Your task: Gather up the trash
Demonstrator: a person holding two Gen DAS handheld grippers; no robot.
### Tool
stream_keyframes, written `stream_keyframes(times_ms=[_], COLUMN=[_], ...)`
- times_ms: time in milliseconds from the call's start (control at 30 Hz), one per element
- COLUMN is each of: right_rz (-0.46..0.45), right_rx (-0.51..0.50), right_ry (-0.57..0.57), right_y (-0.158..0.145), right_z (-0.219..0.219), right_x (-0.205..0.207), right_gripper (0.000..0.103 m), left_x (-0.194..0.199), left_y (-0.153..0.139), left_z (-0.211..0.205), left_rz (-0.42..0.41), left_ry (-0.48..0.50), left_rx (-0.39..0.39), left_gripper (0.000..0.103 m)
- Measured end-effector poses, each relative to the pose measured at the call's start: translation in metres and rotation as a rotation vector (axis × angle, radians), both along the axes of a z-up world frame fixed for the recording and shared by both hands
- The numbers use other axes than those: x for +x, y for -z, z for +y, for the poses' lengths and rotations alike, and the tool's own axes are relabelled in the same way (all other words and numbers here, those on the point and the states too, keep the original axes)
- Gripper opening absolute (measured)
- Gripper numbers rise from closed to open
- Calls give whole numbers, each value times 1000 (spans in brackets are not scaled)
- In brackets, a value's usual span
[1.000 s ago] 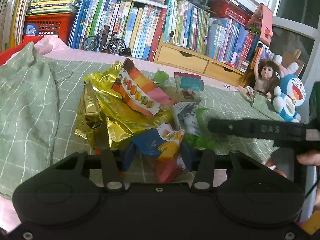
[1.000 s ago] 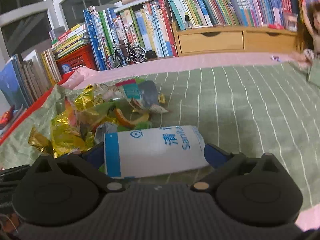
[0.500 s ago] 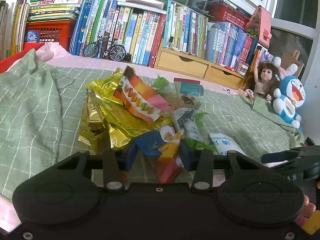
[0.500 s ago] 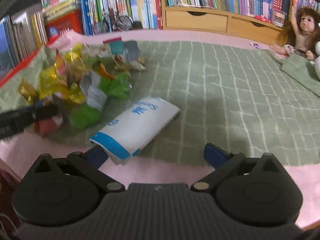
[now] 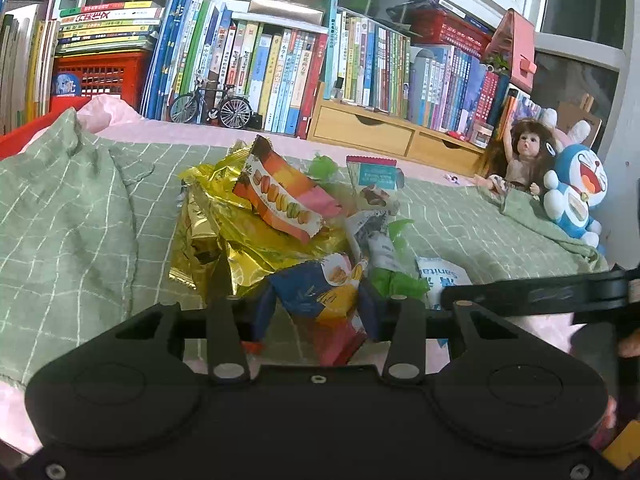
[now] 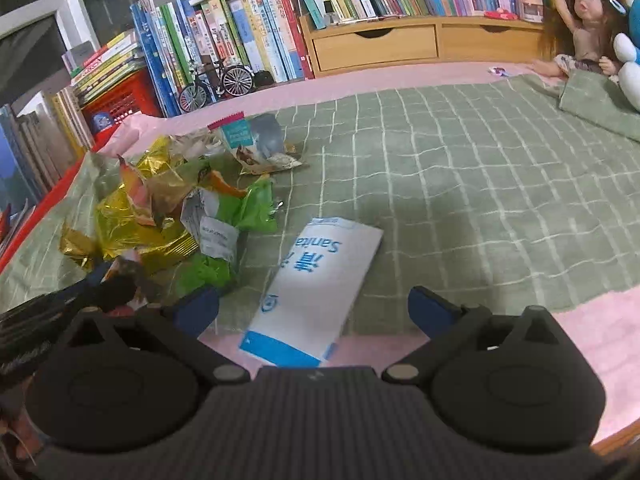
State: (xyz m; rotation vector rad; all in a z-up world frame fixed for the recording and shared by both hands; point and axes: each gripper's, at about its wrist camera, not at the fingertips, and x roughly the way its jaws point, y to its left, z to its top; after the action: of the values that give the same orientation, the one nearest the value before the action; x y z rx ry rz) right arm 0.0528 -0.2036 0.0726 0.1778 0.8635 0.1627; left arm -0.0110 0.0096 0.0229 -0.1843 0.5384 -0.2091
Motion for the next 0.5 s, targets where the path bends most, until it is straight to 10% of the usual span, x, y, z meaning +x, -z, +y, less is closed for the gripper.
stream_keyframes(times_ms=[500], right_rz=[-179], right_rx=[-240], right_ry=[116], right_y=[16], right_z=[41], right_x=[-19], right_gripper=[61], left_x=[-6], left_y=[1], left_z=[4], left_rz=[-1], left_ry=[6], left_rx=[10], left_gripper=[41])
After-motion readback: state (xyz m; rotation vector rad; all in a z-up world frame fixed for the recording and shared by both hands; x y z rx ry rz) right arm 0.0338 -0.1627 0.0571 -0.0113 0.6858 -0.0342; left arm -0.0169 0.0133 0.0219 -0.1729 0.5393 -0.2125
